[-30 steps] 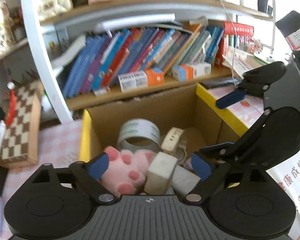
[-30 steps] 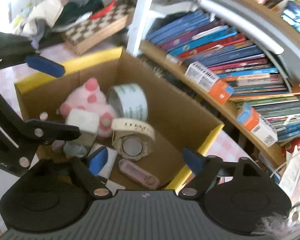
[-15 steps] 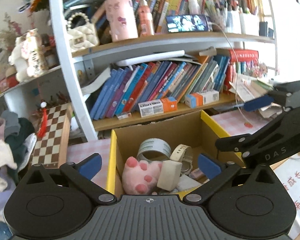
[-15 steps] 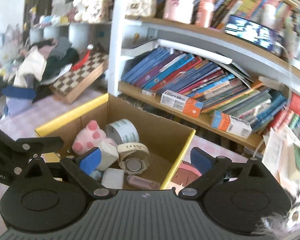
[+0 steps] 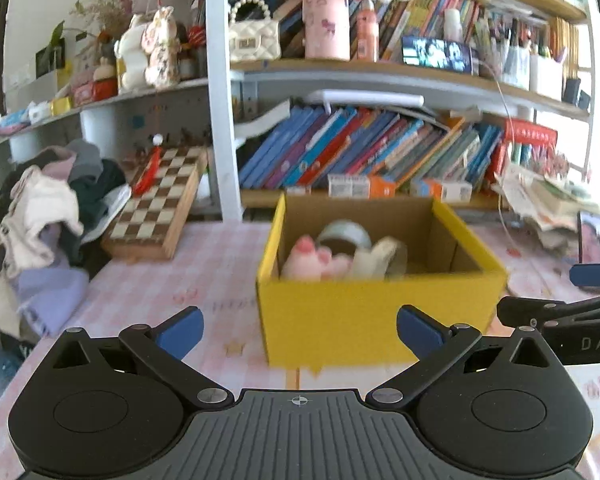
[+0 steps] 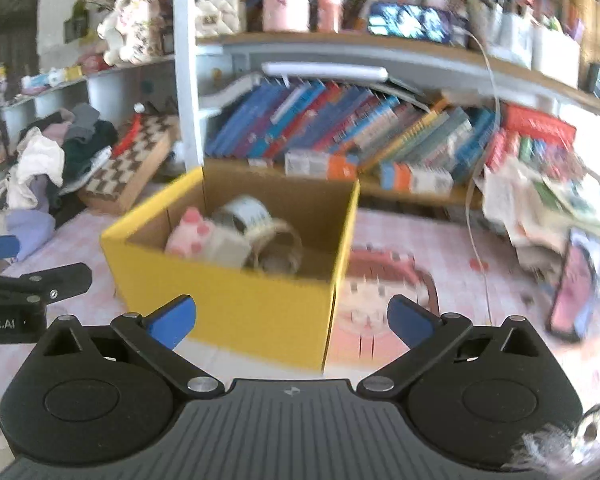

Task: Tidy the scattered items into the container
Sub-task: 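Withdraw both tools from the box back over the table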

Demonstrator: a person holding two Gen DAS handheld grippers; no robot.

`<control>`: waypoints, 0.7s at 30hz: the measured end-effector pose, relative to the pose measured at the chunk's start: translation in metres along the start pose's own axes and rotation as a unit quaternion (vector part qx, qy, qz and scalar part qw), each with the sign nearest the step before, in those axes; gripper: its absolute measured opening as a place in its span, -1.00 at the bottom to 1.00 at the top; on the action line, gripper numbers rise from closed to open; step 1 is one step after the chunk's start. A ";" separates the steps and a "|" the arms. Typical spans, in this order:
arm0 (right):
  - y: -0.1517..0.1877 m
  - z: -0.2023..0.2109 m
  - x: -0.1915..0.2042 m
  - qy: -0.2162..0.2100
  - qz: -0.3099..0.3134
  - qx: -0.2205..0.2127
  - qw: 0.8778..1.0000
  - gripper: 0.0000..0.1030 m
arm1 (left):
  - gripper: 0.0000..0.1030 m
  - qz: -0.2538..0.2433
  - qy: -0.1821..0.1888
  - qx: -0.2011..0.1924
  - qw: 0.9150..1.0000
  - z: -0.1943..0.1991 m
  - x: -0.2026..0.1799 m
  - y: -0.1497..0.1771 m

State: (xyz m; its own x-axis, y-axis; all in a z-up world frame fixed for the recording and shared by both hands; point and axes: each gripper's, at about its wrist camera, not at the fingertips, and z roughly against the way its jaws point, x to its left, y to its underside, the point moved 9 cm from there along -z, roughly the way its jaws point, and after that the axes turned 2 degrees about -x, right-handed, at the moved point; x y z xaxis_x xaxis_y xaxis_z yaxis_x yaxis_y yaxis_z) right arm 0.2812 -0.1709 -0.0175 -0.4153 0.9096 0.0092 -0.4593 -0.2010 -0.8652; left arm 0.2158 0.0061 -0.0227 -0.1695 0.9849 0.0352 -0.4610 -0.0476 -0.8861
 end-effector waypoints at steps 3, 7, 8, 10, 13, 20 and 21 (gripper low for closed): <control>0.027 0.011 0.010 0.016 0.004 0.020 1.000 1.00 | 1.00 -0.004 -0.001 0.015 1.000 0.013 0.003 0.021; 0.059 0.026 0.025 0.036 0.007 0.046 0.998 1.00 | 1.00 -0.010 0.002 0.034 0.999 0.028 0.006 0.041; 0.064 0.030 0.029 0.033 0.001 0.051 0.998 1.00 | 1.00 -0.012 0.003 0.036 0.999 0.031 0.007 0.044; 0.073 0.038 0.036 0.029 -0.007 0.057 0.998 1.00 | 1.00 -0.014 0.005 0.042 0.999 0.036 0.007 0.050; 0.079 0.048 0.040 0.039 -0.010 0.055 0.998 1.00 | 1.00 -0.017 0.009 0.051 0.998 0.044 0.008 0.059; 0.090 0.063 0.047 0.048 -0.022 0.060 0.997 1.00 | 1.00 -0.023 0.022 0.057 0.998 0.060 0.007 0.070; 0.091 0.065 0.048 0.049 -0.022 0.059 0.997 1.00 | 1.00 -0.020 0.022 0.056 0.998 0.061 0.008 0.071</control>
State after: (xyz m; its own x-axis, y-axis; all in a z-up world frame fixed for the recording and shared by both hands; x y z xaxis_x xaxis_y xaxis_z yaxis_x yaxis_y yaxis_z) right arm 0.1688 -0.1695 -0.0631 -0.3171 0.9483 -0.0090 -0.5673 -0.1973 -0.7995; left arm 0.1284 0.0003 -0.0570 -0.1106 0.9927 0.0472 -0.5621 -0.0233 -0.8267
